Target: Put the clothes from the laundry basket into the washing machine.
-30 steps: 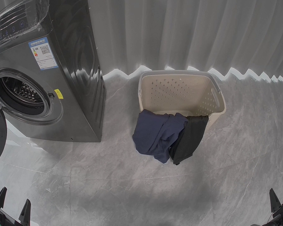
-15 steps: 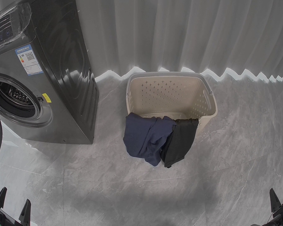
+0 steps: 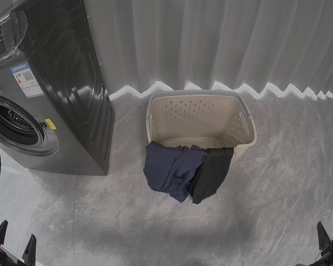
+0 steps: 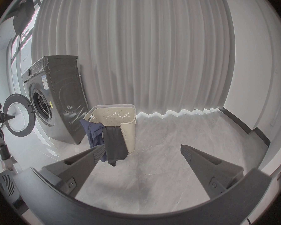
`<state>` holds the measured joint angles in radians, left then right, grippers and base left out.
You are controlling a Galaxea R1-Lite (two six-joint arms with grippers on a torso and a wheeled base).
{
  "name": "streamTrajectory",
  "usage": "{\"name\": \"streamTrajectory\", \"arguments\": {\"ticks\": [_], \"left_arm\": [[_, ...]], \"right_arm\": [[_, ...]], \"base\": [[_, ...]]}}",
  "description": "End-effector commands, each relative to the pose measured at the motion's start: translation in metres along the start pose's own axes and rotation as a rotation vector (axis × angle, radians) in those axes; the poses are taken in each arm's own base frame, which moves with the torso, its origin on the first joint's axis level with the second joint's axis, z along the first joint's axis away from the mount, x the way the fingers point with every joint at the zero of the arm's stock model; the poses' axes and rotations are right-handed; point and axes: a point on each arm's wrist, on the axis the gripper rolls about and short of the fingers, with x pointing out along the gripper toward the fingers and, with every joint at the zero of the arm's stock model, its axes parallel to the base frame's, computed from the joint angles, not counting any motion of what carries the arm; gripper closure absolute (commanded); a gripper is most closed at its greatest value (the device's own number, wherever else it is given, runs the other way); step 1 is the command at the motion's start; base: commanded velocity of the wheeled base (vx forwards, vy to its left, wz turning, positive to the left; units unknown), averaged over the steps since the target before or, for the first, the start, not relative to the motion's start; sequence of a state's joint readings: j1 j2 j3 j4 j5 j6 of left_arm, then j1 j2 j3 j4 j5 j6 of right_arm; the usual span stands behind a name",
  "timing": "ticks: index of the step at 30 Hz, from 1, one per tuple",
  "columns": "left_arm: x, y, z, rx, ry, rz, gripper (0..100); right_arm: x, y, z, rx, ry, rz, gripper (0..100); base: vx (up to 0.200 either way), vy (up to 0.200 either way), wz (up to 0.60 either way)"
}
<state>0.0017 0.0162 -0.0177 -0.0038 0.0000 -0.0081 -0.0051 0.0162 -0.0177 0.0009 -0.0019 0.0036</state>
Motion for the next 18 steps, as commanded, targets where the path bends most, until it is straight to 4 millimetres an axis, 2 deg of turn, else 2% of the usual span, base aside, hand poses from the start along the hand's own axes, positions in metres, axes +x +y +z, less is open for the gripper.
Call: {"name": "streamTrajectory", "arguments": {"ticks": [1, 5, 6, 7, 8, 9, 10, 11, 12, 14, 18], "left_arm": [[0.000, 0.000, -0.005, -0.003, 0.005, 0.000, 0], [0.000, 0.000, -0.005, -0.007, 0.005, 0.000, 0], [0.000, 0.000, -0.005, -0.007, 0.005, 0.000, 0], [0.000, 0.000, -0.005, -0.007, 0.005, 0.000, 0], [0.000, 0.000, -0.005, -0.007, 0.005, -0.002, 0], [0.000, 0.000, -0.005, -0.007, 0.005, 0.000, 0], [0.000, 0.000, -0.005, -0.006, 0.005, -0.002, 0], [0.000, 0.000, -0.005, -0.006, 0.005, -0.002, 0], [0.000, 0.000, -0.005, -0.006, 0.005, -0.002, 0], [0.000, 0.000, -0.005, -0.006, 0.005, -0.002, 0], [0.000, 0.000, -0.005, -0.006, 0.005, -0.002, 0]], "right_arm": [[0.000, 0.000, -0.005, 0.006, 0.002, -0.001, 0], [0.000, 0.000, -0.004, 0.006, -0.006, -0.010, 0], [0.000, 0.000, -0.004, 0.006, -0.006, -0.010, 0], [-0.004, 0.000, 0.013, 0.000, -0.088, -0.008, 0], [-0.007, 0.000, 0.021, 0.002, -0.119, -0.006, 0], [-0.015, 0.000, 0.042, 0.002, -0.185, 0.000, 0], [-0.016, 0.000, 0.048, 0.002, -0.183, 0.002, 0], [-0.012, 0.000, 0.057, 0.000, -0.130, 0.011, 0], [-0.011, 0.000, 0.058, 0.000, -0.117, 0.012, 0], [0.003, 0.001, 0.058, 0.000, 0.009, 0.073, 0], [0.033, 0.004, 0.065, 0.038, 0.204, 0.180, 0]], "base": [[0.000, -0.200, 0.00], [0.000, -0.200, 0.00], [0.000, 0.000, 0.00], [0.000, 0.000, 0.00], [0.000, 0.000, 0.00], [0.000, 0.000, 0.00], [0.000, 0.000, 0.00], [0.000, 0.000, 0.00], [0.000, 0.000, 0.00], [0.000, 0.000, 0.00], [0.200, 0.000, 0.00]]}}
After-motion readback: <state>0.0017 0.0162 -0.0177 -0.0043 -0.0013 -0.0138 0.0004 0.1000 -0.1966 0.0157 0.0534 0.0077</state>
